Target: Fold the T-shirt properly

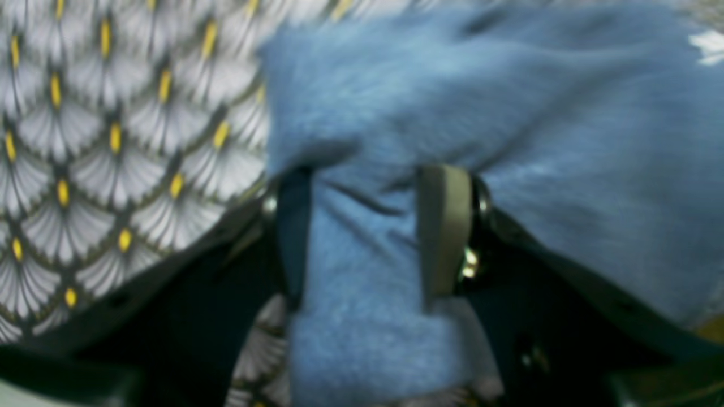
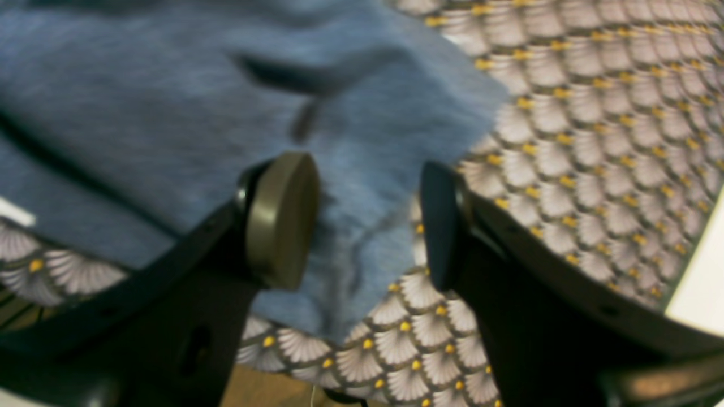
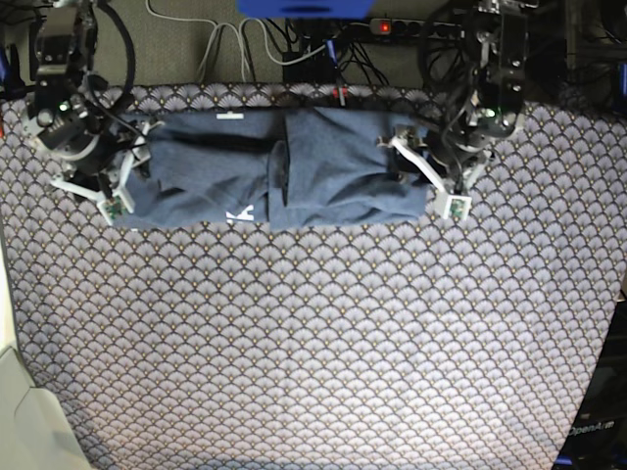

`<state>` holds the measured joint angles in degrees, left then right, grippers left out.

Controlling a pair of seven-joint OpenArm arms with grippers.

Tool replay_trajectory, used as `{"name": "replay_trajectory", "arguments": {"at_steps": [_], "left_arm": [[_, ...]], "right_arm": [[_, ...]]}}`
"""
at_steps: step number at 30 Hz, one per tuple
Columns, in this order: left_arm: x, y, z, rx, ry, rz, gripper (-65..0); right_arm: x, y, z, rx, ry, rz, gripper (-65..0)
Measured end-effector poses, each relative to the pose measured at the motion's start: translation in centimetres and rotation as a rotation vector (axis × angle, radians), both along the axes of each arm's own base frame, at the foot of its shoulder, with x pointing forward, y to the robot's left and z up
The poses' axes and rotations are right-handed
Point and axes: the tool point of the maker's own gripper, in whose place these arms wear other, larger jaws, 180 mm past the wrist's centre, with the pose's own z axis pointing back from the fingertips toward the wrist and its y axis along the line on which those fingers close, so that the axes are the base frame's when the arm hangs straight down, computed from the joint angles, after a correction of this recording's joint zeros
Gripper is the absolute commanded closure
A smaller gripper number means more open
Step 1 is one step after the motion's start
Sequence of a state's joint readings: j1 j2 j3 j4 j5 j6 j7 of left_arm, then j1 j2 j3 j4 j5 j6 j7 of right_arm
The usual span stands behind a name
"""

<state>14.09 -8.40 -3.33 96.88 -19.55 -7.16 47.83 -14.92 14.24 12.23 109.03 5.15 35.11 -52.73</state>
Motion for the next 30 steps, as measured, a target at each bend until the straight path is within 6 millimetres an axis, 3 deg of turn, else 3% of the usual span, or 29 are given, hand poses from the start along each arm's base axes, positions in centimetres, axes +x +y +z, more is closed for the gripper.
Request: {"name": "replay_trajectory", "arguments": {"at_steps": [5,10,16,22,25,30], "left_arm": [[0.2,0.0,-0.1,-0.002,-0.004,0.003,-30.3],[0.2,0.0,0.2,0.0,-0.004,-0.002,-30.2],[0.2,0.0,0.2,0.001,-0.004,-0.002,-30.0],[0.2,0.0,0.2,0.0,-0.004,-0.002,-30.0],[0.2,0.3,0.4,0.012,-0.007,-0.008,-30.0],[0.8,0.2,1.7,0.016,-0.046,-0.015,-30.0]], "right_arm": [[1.2,-0.7,-0.2,0.013,-0.008,-0.028,-33.3],[0.5,-1.4,-3.0,0.037,0.078,-0.063,-33.3],[0.9,-1.9,-5.0,0.07,0.126,-0.093,-33.3],[1.2,-2.6,-5.3,0.119,0.118,-0.136,-33.3],[1.0,-3.9,-5.3,0.107,0.116,-0.174,-33.3],[0.7,-3.8,-5.4,0.101,0.122,-0.17,-33.3]]}}
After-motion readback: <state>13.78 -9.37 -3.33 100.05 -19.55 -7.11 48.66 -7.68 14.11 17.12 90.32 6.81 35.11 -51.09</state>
